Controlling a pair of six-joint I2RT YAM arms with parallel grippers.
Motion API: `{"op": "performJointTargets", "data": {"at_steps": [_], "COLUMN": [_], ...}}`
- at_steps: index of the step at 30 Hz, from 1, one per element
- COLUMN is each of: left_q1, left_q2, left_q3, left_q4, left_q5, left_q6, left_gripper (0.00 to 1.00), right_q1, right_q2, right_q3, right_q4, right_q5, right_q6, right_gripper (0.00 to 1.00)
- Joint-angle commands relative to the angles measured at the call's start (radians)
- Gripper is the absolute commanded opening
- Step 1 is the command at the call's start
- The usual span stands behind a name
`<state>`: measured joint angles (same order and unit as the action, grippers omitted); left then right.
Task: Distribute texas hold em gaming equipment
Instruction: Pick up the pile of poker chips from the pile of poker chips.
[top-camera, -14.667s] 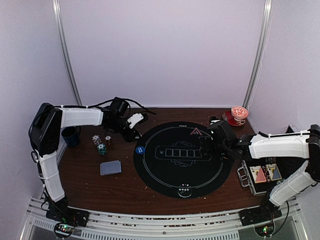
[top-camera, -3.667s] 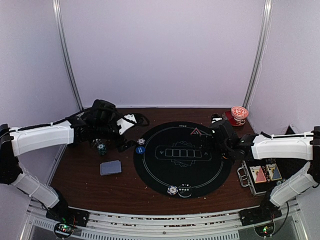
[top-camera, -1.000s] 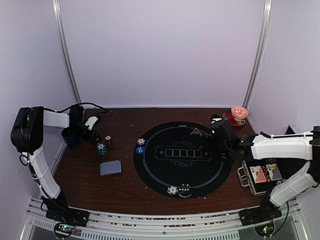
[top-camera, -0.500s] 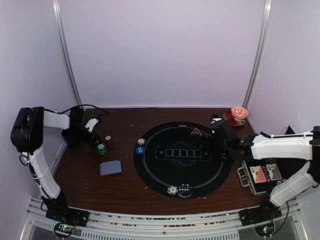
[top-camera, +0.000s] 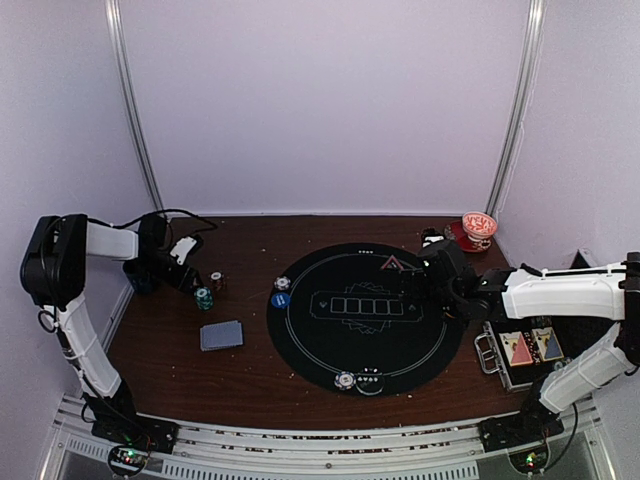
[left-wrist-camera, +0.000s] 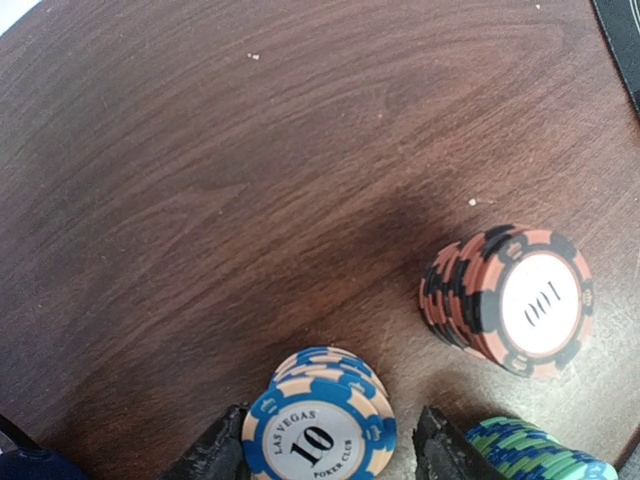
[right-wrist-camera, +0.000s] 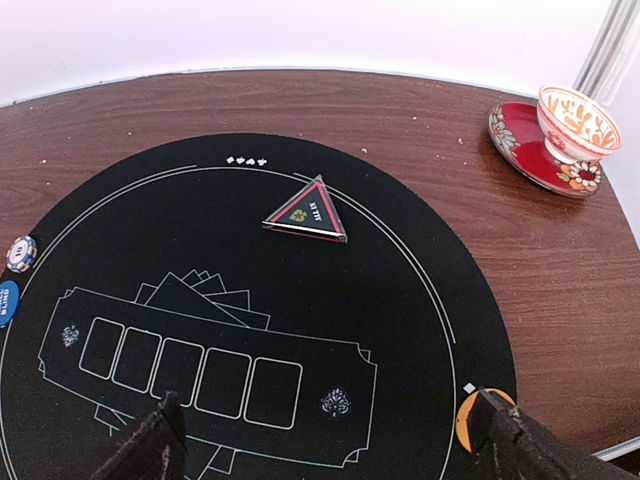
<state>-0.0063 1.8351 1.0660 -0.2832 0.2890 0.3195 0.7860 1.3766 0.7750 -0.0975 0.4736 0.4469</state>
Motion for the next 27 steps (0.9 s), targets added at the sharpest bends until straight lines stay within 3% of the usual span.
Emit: {"op": "performJointTargets", "data": {"at_steps": [1, 20, 27], "left_q1": [0.009, 0.008, 0.008], "left_q2": [-0.041, -0.030, -0.034], "left_q3": [-0.013, -0.016, -0.018], "left_q4": [0.050, 0.054, 0.059], "left_q5": [0.011, -0.013, -0.029], "left_q6": [-0.007, -0.007, -0.011], "left_gripper": [0.58, 0.48, 0.39], "right_q1": [0.004, 0.005, 0.004], "right_q2": [0.002, 0.004, 0.004], "right_q3": [0.005, 0.005, 0.005], "right_q4": [-0.004, -0.004, -0.004], "right_q5": [0.026, 0.025, 0.025], "right_q6": [-0.010, -0.011, -0.010], "right_gripper": [1.00, 1.00, 1.00]}}
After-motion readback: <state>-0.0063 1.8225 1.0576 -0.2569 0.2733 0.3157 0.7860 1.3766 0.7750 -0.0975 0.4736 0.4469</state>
